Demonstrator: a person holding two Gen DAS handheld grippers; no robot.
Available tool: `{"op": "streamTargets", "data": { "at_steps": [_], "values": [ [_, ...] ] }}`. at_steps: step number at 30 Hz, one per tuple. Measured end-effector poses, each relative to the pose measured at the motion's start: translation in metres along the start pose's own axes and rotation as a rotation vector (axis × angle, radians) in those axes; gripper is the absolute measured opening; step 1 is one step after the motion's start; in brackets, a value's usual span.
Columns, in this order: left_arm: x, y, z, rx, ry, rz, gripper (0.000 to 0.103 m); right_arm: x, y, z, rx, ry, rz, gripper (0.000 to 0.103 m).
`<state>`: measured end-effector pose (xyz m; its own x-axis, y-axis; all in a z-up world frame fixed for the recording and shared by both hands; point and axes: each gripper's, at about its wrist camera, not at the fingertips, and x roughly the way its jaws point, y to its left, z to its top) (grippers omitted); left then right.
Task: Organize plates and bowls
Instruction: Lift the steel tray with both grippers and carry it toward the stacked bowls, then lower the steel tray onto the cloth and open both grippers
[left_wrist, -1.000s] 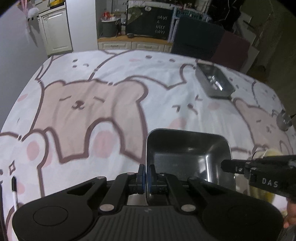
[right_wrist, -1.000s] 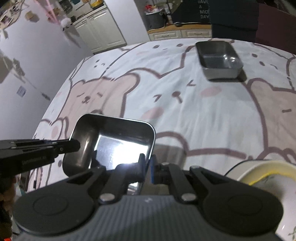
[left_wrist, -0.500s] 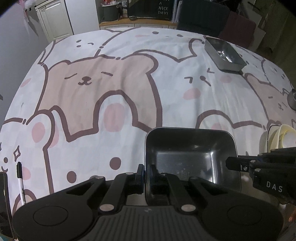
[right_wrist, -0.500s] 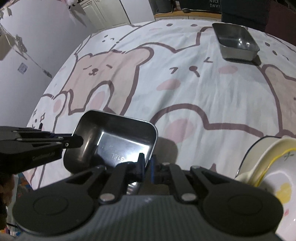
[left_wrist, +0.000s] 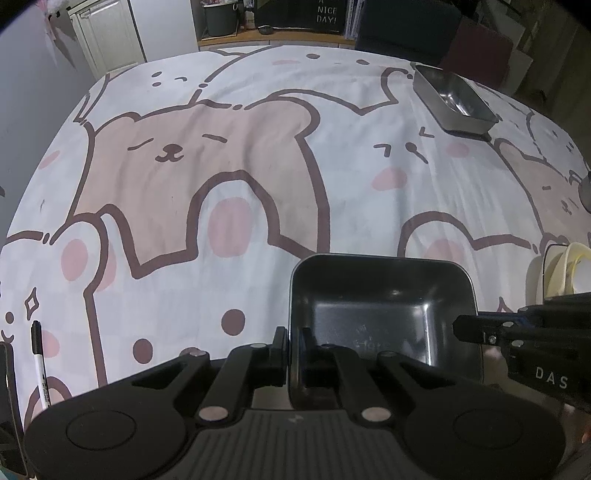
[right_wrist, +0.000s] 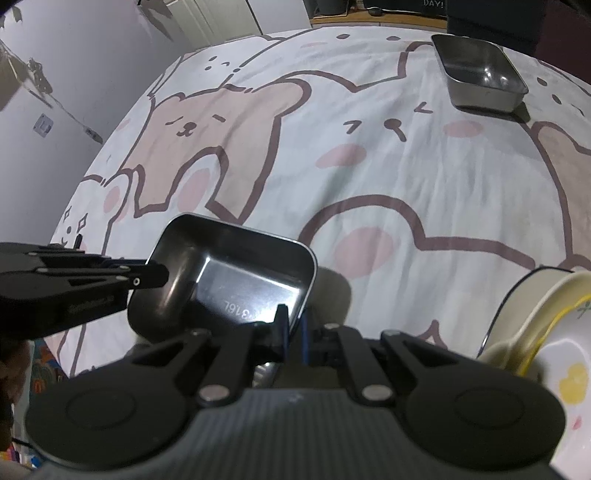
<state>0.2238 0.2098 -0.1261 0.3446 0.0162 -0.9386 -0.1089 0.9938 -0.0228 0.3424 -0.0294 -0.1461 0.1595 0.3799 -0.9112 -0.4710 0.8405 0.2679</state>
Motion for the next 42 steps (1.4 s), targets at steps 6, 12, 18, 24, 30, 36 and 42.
{"op": "streamTargets", "data": {
  "at_steps": [6, 12, 18, 24, 30, 36, 42],
  "values": [
    [0.003, 0.000, 0.000, 0.005, 0.007, 0.000, 0.007, 0.001, 0.001, 0.001, -0.006, 0.008, -0.003, 0.009],
    [0.005, -0.001, 0.001, 0.008, 0.014, -0.004, 0.007, 0.004, 0.002, 0.002, -0.009, 0.018, -0.007, 0.009],
    [0.006, 0.000, 0.000, 0.003, 0.018, -0.006, 0.011, 0.006, 0.002, 0.002, -0.004, 0.029, -0.005, 0.010],
    [0.007, 0.004, -0.001, -0.007, 0.028, 0.000, 0.028, 0.010, -0.002, 0.002, 0.011, 0.037, -0.016, 0.019],
    [0.004, 0.007, -0.003, -0.010, 0.028, 0.005, 0.043, 0.009, -0.006, 0.001, 0.020, 0.042, -0.015, 0.044],
    [-0.014, 0.009, -0.002, -0.024, -0.040, 0.026, 0.076, -0.003, -0.006, 0.000, -0.011, 0.004, -0.004, 0.070],
    [-0.043, 0.004, 0.006, -0.046, -0.163, 0.049, 0.103, -0.044, -0.017, 0.004, -0.033, -0.139, 0.026, 0.103]
  ]
}}
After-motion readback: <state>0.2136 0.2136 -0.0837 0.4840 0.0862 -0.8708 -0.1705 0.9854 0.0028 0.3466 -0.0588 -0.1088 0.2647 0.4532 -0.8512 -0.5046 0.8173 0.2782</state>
